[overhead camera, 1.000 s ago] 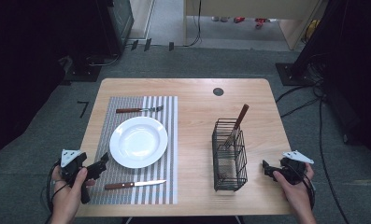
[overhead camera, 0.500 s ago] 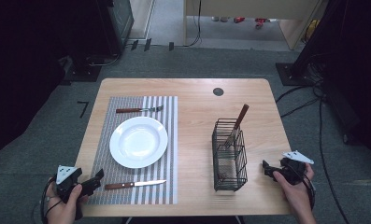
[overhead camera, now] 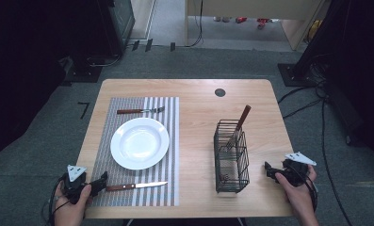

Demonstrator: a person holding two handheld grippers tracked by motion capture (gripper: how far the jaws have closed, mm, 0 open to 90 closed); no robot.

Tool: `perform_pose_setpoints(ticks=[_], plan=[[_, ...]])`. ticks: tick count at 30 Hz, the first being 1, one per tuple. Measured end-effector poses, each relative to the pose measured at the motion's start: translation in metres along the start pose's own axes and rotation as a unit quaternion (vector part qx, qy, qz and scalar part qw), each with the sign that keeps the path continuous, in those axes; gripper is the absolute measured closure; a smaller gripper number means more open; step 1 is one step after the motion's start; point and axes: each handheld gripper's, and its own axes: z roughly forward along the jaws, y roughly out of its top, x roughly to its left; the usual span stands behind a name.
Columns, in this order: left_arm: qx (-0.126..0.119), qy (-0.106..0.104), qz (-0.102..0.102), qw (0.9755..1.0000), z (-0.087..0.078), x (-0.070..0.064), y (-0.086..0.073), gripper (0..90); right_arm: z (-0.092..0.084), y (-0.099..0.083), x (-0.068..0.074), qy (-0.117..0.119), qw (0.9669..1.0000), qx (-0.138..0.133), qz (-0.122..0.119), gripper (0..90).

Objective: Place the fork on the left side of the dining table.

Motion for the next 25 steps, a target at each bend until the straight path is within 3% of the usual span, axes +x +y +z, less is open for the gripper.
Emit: perform_pose_setpoints(ticks=[25], plan=[[0.001, 0.002, -0.001, 1.0000, 0.0003, 0.0000, 0.0002, 12.4, -0.0002, -0.0001, 0.0003, -0.001, 1.0000, 0.001, 0.002, 3.9]])
